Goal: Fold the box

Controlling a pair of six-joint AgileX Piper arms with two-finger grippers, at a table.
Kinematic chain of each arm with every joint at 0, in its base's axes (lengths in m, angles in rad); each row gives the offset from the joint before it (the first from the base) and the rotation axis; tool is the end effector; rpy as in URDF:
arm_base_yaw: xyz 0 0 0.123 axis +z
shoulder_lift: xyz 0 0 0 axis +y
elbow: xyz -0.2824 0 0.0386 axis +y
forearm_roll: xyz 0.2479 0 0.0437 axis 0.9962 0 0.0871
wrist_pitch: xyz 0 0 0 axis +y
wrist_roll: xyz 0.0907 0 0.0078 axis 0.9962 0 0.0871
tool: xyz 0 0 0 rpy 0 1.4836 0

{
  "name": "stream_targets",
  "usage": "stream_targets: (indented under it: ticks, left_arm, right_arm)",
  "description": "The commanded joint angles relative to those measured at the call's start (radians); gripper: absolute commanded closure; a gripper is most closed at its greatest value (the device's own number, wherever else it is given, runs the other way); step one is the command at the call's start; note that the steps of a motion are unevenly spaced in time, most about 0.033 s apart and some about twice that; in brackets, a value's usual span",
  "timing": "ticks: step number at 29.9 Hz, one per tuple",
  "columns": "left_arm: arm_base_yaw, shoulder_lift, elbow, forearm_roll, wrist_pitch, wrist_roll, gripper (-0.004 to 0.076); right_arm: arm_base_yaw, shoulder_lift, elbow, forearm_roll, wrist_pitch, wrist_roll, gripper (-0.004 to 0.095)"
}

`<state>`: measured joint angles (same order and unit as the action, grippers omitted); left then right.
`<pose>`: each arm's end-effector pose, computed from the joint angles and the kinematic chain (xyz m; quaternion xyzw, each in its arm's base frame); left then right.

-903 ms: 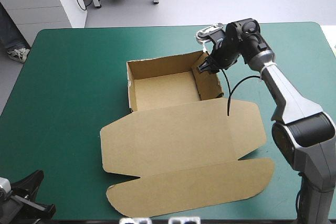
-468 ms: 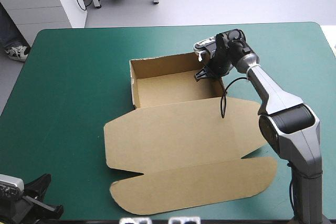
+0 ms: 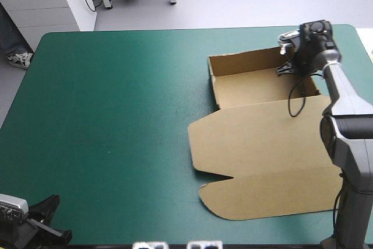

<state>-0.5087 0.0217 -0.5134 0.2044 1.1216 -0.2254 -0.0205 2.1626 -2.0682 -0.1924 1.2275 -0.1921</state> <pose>0.0023 0.0178 0.2776 0.1157 0.8585 -0.0805 0.4931 0.4700 -0.0260 0.2716 -0.1008 0.9763 -0.1117 0.1555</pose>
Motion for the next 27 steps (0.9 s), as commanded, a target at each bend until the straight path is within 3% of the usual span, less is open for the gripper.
stream_targets:
  ticks: [1, 7, 11, 13, 20, 27]
  left_arm:
    - [-0.005, 0.016, -0.020, 0.000, -0.054, -0.008, 0.0732]
    - [-0.005, 0.016, -0.020, 0.000, -0.054, -0.008, 0.0732]
    - [-0.005, 0.016, -0.020, -0.002, -0.054, -0.008, 0.0732]
    - [-0.005, 0.016, -0.020, -0.007, -0.054, -0.008, 0.0732]
    - [-0.005, 0.016, -0.020, -0.014, -0.034, -0.008, 0.0732]
    - [-0.005, 0.016, -0.020, -0.014, -0.031, -0.008, 0.0732]
  right_arm:
    - [-0.137, -0.064, -0.029, -0.122, -0.036, -0.073, 0.0928]
    - [-0.287, -0.064, -0.029, 0.116, -0.076, -0.199, 0.0928]
    - [-0.304, -0.064, -0.029, 0.151, -0.095, -0.222, 0.0909]
    - [-0.305, -0.064, -0.029, 0.151, -0.073, -0.254, 0.0849]
    - [-0.306, -0.064, -0.029, 0.154, -0.049, -0.318, 0.0471]
    - [-0.306, -0.064, -0.149, 0.153, 0.015, -0.306, 0.0445]
